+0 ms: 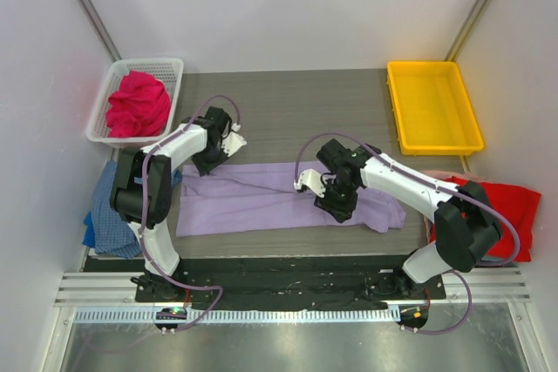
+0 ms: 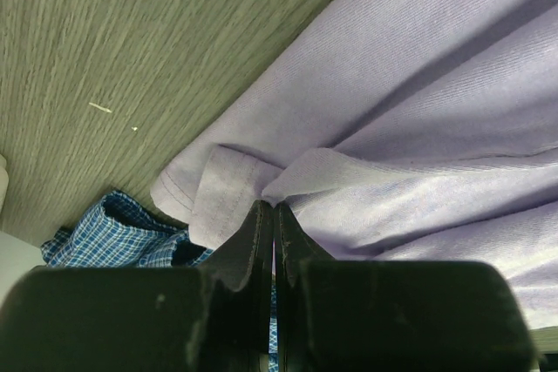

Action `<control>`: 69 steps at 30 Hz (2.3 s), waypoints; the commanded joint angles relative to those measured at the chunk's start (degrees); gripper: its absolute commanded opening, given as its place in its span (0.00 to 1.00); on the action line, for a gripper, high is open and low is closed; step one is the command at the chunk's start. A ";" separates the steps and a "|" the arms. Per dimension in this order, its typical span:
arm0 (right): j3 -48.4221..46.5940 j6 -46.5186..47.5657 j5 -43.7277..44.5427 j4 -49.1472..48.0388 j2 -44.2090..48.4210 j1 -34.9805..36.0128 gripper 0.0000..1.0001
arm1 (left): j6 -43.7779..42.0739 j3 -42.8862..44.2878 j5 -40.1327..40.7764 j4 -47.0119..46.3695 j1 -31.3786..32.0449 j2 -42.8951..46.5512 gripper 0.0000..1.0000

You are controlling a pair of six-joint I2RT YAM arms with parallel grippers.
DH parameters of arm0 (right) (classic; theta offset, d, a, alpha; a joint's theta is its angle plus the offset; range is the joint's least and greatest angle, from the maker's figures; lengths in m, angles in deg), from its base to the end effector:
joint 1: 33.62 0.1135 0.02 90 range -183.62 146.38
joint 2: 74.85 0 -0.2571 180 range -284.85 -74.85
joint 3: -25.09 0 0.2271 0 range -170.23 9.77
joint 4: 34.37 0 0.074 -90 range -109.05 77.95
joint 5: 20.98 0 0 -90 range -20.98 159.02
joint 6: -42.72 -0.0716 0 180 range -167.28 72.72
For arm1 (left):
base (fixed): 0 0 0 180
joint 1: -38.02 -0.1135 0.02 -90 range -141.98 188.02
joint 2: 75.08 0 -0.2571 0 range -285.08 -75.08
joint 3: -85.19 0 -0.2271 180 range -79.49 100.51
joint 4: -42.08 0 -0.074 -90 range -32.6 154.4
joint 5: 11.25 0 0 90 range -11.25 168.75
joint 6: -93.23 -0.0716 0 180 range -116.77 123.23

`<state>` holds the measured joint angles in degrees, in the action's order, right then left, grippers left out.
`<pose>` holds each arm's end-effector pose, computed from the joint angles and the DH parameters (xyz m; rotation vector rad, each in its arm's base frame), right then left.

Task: Fold and stack the t-shirts
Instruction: Fold the other side of the tshirt into a rectangle

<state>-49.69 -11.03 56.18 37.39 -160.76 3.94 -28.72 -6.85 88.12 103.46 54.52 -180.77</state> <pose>0.1824 0.1603 0.1834 -1.8192 2.3876 0.3399 0.3228 -0.0834 0.1498 1.1945 2.7113 0.2786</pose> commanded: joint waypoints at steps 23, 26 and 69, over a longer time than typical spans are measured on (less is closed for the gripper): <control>-2.41 0.49 20.04 -17.06 -2.06 -16.36 0.53 | -0.75 -2.06 0.83 -2.20 -0.06 1.71 0.03; -2.85 1.36 19.35 -18.03 -3.64 -18.22 0.53 | -0.75 -2.42 0.65 -2.73 0.03 1.54 0.03; -5.40 5.41 29.19 -36.06 -20.35 -26.22 0.52 | 0.30 -2.85 0.39 -1.60 -0.06 3.47 0.03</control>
<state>-56.84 -6.63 83.06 1.76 -181.37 -20.76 -28.72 -10.46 88.14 99.48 54.78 -180.70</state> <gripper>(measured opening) 0.518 0.035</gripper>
